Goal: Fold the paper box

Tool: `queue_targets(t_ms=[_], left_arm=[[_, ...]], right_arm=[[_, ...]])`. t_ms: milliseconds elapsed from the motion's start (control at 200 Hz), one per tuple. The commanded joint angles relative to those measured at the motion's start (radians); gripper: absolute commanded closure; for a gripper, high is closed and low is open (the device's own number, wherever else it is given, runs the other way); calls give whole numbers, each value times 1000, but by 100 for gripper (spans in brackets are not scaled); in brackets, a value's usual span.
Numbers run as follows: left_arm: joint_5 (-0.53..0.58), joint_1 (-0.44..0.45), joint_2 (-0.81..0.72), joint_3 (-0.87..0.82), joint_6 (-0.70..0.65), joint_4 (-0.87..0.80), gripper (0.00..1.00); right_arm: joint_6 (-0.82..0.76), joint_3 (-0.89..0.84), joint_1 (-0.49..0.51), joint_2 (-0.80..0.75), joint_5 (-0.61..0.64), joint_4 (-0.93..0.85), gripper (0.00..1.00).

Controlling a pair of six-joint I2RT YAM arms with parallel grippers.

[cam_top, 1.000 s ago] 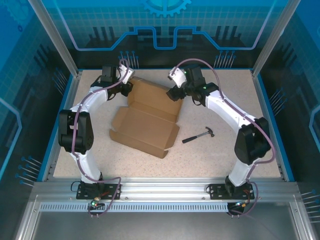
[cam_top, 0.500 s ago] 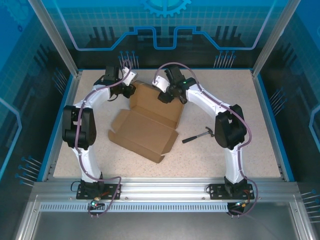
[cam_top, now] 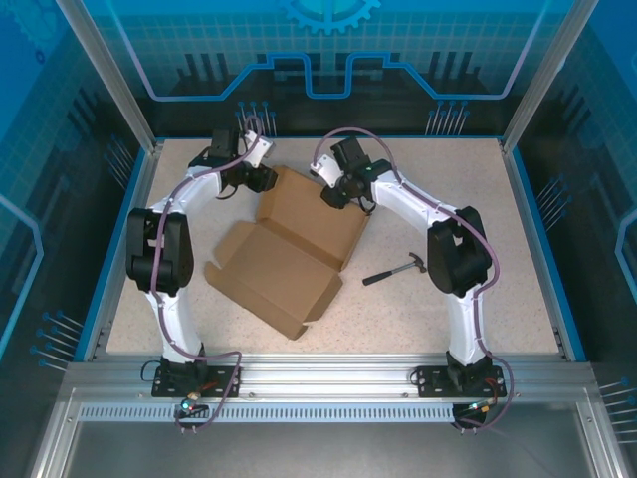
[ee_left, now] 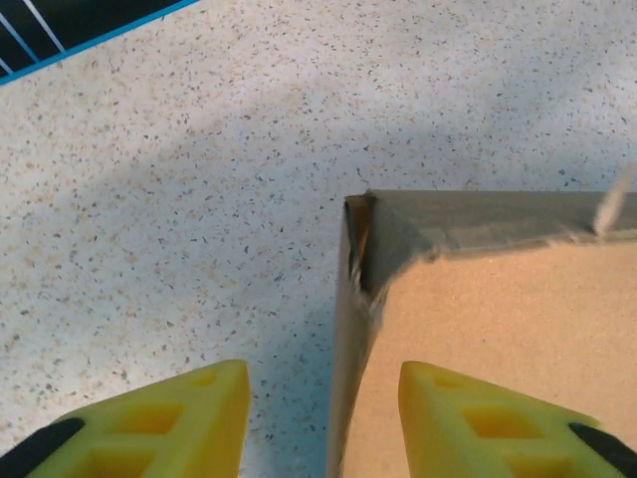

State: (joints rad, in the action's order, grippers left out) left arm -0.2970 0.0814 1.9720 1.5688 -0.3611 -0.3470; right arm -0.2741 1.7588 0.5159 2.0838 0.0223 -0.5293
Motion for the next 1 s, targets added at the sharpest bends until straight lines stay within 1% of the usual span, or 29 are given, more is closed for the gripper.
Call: queue_targets(t_ms=[0,80,165,250,330,440,555,645,685,855,930,995], left_arm=[[-31,-8,-27,48,65,-24,46],[-39,-14,-48,51,103,-27,41],[-36,-20,-95,21,156,-6,39],[-23,-30,-173,-62,240,58,39],[8,-42,-276,-169,338,129,38],[92,-54,-448,-330,441,219,34],[251,-56,-627,-494,517,283,29],[338,-57,-742,-636,585,331,21],[362,-58,-780,-689,619,343,19],[344,-57,-930,-865,802,354,13],[318,-52,-993,-917,869,341,13],[277,-51,-1024,-945,896,338,13]], right_arm=[[116,-42,-32,0,-44,20,73],[167,-66,-49,1,-44,28,74],[236,-92,-77,8,-60,36,73],[305,-120,-112,17,-76,50,72],[362,-148,-137,25,-90,68,71],[409,-180,-155,30,-79,84,69],[453,-229,-169,21,-73,124,68],[479,-265,-174,13,-78,157,66],[484,-276,-174,12,-77,167,66],[501,-314,-173,6,-78,202,65],[506,-330,-172,0,-82,220,65],[509,-339,-172,-1,-87,231,65]])
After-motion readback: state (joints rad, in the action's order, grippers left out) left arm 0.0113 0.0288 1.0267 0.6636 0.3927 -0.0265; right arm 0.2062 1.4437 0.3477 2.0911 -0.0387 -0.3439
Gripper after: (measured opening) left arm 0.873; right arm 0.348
